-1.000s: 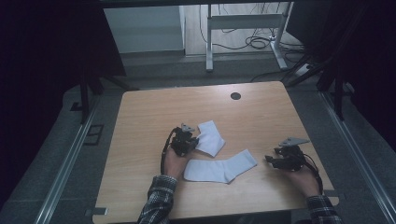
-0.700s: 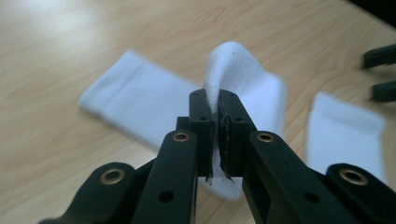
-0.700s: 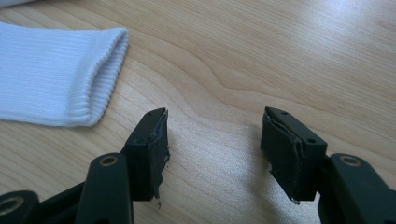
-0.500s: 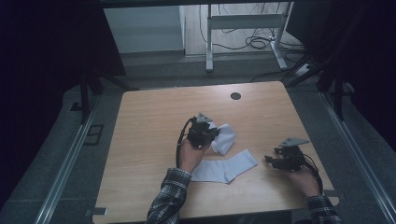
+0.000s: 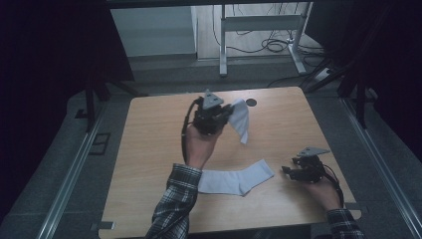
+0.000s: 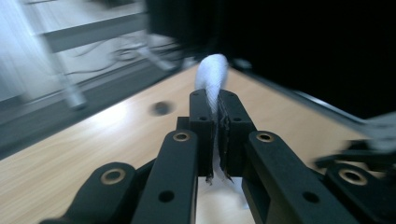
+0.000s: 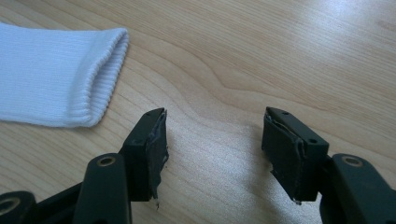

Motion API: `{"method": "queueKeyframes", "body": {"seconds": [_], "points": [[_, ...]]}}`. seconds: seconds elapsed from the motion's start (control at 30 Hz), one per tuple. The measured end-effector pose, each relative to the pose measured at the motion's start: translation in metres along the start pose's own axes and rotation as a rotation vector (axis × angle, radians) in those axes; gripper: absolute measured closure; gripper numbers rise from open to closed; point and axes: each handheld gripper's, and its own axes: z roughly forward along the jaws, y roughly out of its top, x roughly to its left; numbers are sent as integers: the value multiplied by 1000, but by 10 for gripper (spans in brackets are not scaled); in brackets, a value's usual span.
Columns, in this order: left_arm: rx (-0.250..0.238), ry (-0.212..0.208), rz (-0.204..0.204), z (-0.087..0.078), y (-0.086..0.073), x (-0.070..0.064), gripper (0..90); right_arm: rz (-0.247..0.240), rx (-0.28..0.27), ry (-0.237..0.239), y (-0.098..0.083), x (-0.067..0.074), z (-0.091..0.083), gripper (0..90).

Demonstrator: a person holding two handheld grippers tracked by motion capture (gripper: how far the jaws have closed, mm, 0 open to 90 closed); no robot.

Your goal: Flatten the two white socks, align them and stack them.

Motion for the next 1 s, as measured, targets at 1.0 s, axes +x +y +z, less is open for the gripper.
{"method": "queueKeyframes", "body": {"seconds": [1.0], "points": [[406,220,-198,1,-194,98,798,2,-7,-3,0,2,1,387]]}}
